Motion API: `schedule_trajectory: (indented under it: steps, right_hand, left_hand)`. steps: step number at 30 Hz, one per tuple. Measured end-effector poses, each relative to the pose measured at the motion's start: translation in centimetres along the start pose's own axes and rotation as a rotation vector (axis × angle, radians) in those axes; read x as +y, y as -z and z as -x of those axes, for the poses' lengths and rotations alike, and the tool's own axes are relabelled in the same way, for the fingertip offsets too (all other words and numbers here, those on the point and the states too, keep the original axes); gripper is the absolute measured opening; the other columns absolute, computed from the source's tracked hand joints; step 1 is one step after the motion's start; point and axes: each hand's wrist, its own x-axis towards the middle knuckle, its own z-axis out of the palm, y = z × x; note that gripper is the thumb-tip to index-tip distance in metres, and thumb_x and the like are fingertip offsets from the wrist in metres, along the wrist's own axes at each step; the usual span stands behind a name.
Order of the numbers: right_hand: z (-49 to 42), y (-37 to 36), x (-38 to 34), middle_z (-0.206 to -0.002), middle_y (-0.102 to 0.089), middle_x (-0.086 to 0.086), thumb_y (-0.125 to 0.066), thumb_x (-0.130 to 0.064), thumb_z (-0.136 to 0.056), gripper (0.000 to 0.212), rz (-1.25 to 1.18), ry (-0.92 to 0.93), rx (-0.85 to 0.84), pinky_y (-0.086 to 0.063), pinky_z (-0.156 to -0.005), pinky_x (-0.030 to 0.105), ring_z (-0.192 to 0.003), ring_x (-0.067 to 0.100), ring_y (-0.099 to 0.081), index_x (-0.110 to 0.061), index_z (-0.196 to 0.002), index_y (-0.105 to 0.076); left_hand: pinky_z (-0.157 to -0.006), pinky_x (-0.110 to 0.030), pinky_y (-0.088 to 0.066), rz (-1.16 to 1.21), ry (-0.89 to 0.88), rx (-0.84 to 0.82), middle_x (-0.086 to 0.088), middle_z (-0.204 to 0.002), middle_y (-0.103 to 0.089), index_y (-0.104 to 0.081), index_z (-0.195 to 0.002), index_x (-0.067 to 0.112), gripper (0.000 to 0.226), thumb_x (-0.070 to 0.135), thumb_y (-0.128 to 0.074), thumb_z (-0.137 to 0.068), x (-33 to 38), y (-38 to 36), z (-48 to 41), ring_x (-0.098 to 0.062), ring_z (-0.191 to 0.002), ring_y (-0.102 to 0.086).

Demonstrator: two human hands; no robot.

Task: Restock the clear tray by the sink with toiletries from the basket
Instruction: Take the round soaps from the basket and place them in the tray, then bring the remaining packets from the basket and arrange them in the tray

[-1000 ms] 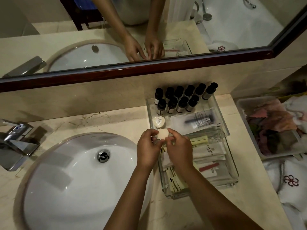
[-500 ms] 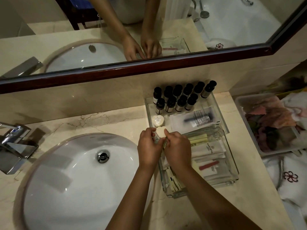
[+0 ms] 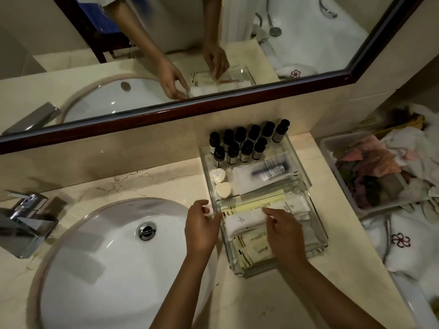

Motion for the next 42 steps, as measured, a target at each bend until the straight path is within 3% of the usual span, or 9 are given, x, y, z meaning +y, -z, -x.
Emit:
schedule_trajectory:
  steps: [4,6,12,17,21,25,31,36,42]
  right_hand:
    - [1.9,4.9,4.6,-0.094,-0.070,0.017,-0.056,0.011,-0.082,0.028,0.145,-0.124,0.202,-0.044,-0.080,0.032,-0.088,0.039,-0.061,-0.003,-0.102,-0.069]
    - [2.7,6.9,6.8,-0.101,-0.067,0.024,-0.059,0.012,-0.079,0.027,0.174,-0.244,0.232,-0.046,-0.086,0.043,-0.093,0.043,-0.060,0.003,-0.103,-0.067]
    - [3.7,8.3,8.7,-0.129,-0.054,0.021,-0.054,-0.007,-0.090,0.041,-0.092,-0.622,0.025,-0.041,-0.092,0.038,-0.113,0.037,-0.055,-0.007,-0.131,-0.049]
    - [3.1,8.5,8.5,-0.116,-0.057,0.008,-0.057,-0.014,-0.090,0.041,-0.364,-0.725,-0.033,-0.041,-0.082,0.034,-0.100,0.030,-0.056,-0.013,-0.130,-0.048]
    - [1.9,9.3,9.5,-0.107,-0.058,0.012,-0.058,-0.015,-0.088,0.045,-0.409,-0.756,-0.124,-0.041,-0.082,0.037,-0.093,0.027,-0.055,-0.013,-0.131,-0.046]
    - [1.3,10.8,9.7,-0.115,-0.057,0.011,-0.056,-0.014,-0.089,0.043,-0.377,-0.661,-0.230,-0.044,-0.088,0.037,-0.100,0.029,-0.056,-0.015,-0.131,-0.045]
    - [0.8,11.7,7.1,-0.114,-0.060,0.008,-0.053,-0.014,-0.090,0.032,-0.282,-0.462,-0.321,-0.047,-0.087,0.040,-0.100,0.030,-0.058,-0.019,-0.122,-0.053]
    - [3.8,9.7,1.8,-0.105,-0.057,0.009,-0.050,-0.010,-0.093,0.025,-0.280,-0.256,-0.468,-0.040,-0.080,0.033,-0.094,0.027,-0.054,-0.016,-0.116,-0.055]
    - [15.9,4.0,-5.1,-0.108,-0.062,0.017,-0.054,-0.009,-0.088,0.021,-0.186,0.091,-0.775,-0.044,-0.087,0.042,-0.099,0.035,-0.058,-0.014,-0.107,-0.060]
  left_hand:
    - [-0.064,-0.020,-0.040,-0.028,0.066,-0.037,-0.001,-0.102,-0.060,-0.054,-0.114,0.016,0.032,0.022,-0.065,-0.085,-2.3,0.2,3.4,-0.016,-0.082,-0.060]
    - [-0.061,-0.015,-0.038,-0.051,0.131,-0.097,0.000,-0.104,-0.058,-0.053,-0.116,0.017,0.032,0.023,-0.063,-0.087,-3.2,-0.2,5.0,-0.015,-0.081,-0.061]
    - [-0.073,-0.024,-0.045,-0.003,0.325,-0.251,-0.001,-0.093,-0.060,-0.051,-0.116,0.013,0.027,0.022,-0.055,-0.091,-3.1,-1.8,9.2,-0.020,-0.085,-0.061]
    - [-0.084,-0.035,-0.054,0.202,0.474,-0.177,-0.008,-0.104,-0.063,-0.050,-0.120,0.013,0.033,0.021,-0.060,-0.090,-1.7,-2.7,11.3,-0.024,-0.087,-0.066]
    - [-0.081,-0.036,-0.054,0.261,0.511,-0.065,-0.014,-0.105,-0.063,-0.047,-0.128,0.009,0.041,0.018,-0.060,-0.090,-0.7,-3.3,12.3,-0.021,-0.078,-0.065]
    - [-0.081,-0.036,-0.051,0.340,0.543,0.055,-0.012,-0.104,-0.060,-0.046,-0.128,0.008,0.041,0.018,-0.058,-0.091,0.0,-4.4,13.6,-0.018,-0.073,-0.060]
    - [-0.091,-0.041,-0.051,0.475,0.569,0.143,-0.006,-0.095,-0.063,-0.048,-0.124,0.012,0.033,0.013,-0.055,-0.091,-1.1,-3.6,19.7,-0.027,-0.093,-0.065]
    - [-0.062,-0.021,-0.048,0.576,0.607,0.268,-0.012,-0.105,-0.065,-0.054,-0.118,0.015,0.026,0.016,-0.053,-0.092,-4.6,0.6,28.4,-0.015,-0.077,-0.062]
    - [-0.057,-0.011,-0.044,0.732,0.665,0.686,-0.007,-0.100,-0.060,-0.056,-0.113,0.012,0.021,0.015,-0.054,-0.093,-11.4,5.1,44.9,-0.012,-0.074,-0.057]
